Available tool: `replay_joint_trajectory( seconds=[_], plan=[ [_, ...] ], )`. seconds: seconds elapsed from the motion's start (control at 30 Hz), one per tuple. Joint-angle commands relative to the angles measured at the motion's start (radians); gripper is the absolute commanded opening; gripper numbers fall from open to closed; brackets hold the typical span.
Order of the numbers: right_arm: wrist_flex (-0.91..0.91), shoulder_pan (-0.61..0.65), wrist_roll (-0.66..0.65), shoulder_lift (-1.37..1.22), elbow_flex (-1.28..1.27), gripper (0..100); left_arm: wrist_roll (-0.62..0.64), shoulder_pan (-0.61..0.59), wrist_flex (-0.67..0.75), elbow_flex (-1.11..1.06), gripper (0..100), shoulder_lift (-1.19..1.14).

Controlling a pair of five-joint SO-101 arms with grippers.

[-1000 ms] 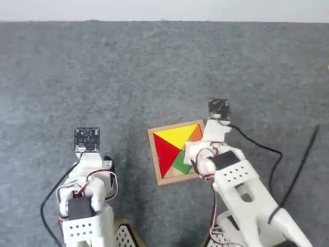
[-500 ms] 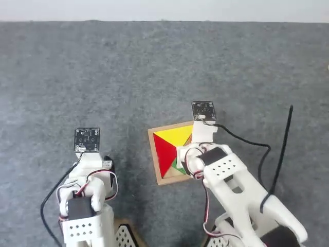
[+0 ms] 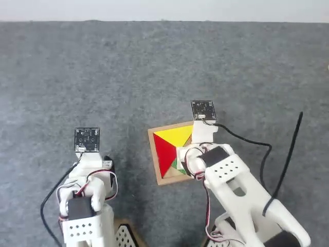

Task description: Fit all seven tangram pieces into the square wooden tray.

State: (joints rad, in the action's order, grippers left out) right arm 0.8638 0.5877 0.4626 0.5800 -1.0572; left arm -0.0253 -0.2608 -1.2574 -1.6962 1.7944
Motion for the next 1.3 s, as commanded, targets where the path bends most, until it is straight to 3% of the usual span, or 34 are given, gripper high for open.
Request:
replay_joint_trajectory(
  seconds=[0.0,0.27,0.47,0.8,1.07,1.27],
  plan=[
    [-0.027,0.01,0.025,0.064,0.043,19.8,-0.002,-0.006,-0.003,0.013,9,0.02],
    [-0.081,0.019,0.066,0.062,0.04,19.8,-0.002,-0.006,-0.003,0.013,9,0.02],
    [-0.018,0.111,0.037,0.062,0.04,19.8,-0.002,-0.006,-0.003,0.013,9,0.02],
    [-0.016,0.093,0.031,0.058,0.04,19.8,-0.002,-0.006,-0.003,0.013,9,0.02],
    [-0.015,0.09,0.028,-0.09,0.049,19.8,-0.002,-0.006,-0.003,0.013,9,0.02],
    [0.068,-0.028,-0.025,-0.068,0.069,19.8,-0.002,-0.006,-0.003,0.013,9,0.02]
  ],
)
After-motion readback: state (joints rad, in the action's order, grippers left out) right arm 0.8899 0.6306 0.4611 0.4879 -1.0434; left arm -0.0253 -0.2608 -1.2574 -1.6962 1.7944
